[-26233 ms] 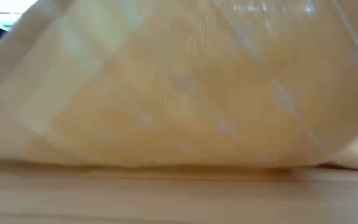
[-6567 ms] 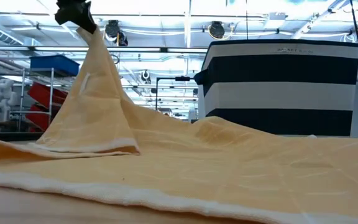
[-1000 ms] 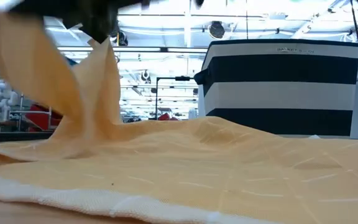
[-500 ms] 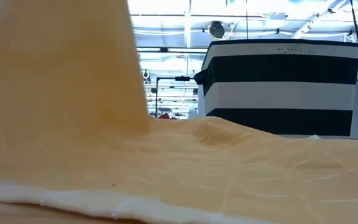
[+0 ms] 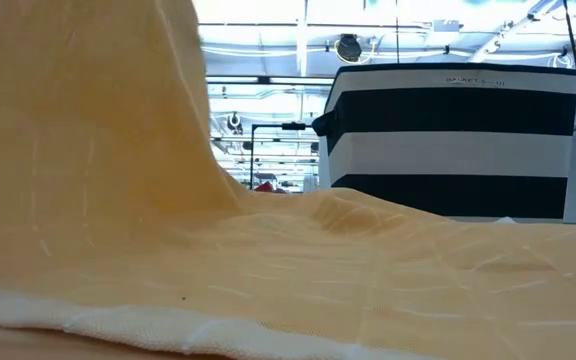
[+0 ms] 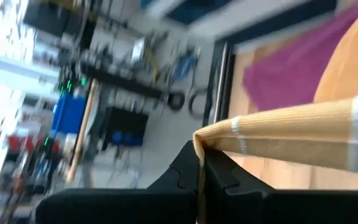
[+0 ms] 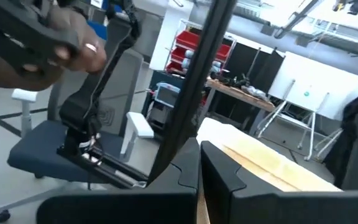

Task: Fold towel
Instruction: Fold the orange checkered towel

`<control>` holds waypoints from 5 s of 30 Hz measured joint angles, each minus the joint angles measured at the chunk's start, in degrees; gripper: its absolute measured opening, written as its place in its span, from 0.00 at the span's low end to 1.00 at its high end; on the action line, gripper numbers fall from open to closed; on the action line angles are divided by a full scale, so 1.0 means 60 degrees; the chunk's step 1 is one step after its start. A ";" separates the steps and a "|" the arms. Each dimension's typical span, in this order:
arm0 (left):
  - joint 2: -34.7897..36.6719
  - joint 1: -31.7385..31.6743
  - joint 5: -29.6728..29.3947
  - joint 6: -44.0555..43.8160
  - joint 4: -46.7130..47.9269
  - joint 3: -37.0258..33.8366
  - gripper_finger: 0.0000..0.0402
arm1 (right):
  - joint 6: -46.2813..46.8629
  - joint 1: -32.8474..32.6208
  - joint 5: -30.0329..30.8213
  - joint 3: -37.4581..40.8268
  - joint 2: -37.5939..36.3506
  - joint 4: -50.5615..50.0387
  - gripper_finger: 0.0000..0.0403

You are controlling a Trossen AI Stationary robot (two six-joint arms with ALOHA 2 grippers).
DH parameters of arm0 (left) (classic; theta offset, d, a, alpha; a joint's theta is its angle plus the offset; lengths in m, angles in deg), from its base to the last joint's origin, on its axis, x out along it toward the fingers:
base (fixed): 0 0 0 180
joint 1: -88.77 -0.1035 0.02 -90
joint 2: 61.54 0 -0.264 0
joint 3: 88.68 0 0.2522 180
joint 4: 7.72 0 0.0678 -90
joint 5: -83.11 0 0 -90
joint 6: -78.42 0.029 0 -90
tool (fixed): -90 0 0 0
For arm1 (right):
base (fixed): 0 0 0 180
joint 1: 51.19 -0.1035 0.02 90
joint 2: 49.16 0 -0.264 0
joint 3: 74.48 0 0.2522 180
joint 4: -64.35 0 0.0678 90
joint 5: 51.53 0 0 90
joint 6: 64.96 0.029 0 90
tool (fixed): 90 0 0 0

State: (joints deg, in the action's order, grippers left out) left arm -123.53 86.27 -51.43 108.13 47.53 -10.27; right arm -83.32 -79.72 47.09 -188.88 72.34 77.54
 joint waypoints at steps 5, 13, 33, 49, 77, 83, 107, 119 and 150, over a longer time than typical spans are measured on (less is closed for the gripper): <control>-0.0429 0.0172 0.1489 0.0993 -0.1760 0.0000 0.00 | -0.0447 -0.0480 0.1182 0.0000 0.0234 0.0086 0.00; -0.1787 -0.0022 0.3492 0.1625 -0.3725 0.0000 0.00 | -0.0532 -0.1400 0.3987 0.0000 0.0223 -0.0572 0.00; -0.4496 -0.0481 0.6697 0.1566 -0.8415 0.0000 0.00 | 0.4932 -0.3204 0.7592 0.0000 0.0219 -0.5281 0.00; -0.6186 -0.0481 0.7561 0.0919 -1.0299 0.0000 0.00 | 0.9297 -0.3797 0.7761 0.0000 0.0219 -0.8777 0.00; -0.8888 -0.0517 0.7885 0.0314 -1.3461 -0.0004 0.00 | 1.3990 -0.3916 0.5077 0.0000 0.0487 -1.1675 0.00; -0.8885 -0.0543 0.7885 0.0334 -1.3507 -0.0004 0.02 | 1.4411 -0.3887 0.4675 0.0000 0.0842 -1.1791 0.00; -0.9471 -0.0569 0.7797 -0.0084 -1.3949 0.0004 0.45 | 1.5703 -0.3940 0.4799 0.0000 0.0837 -1.2585 0.25; -0.9330 -0.0568 0.7779 -0.0382 -1.4435 0.0004 0.53 | 1.5973 -0.4452 0.5973 0.0007 0.0732 -1.2746 0.55; -0.7817 0.0256 0.6726 -0.0905 -0.6474 0.0004 0.53 | 2.2561 -0.4313 0.5765 0.1907 0.0387 -1.8553 0.50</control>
State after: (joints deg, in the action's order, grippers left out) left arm -170.44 87.80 -11.07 102.70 8.69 -10.25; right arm 52.04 -105.60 81.67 -177.43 74.67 -33.78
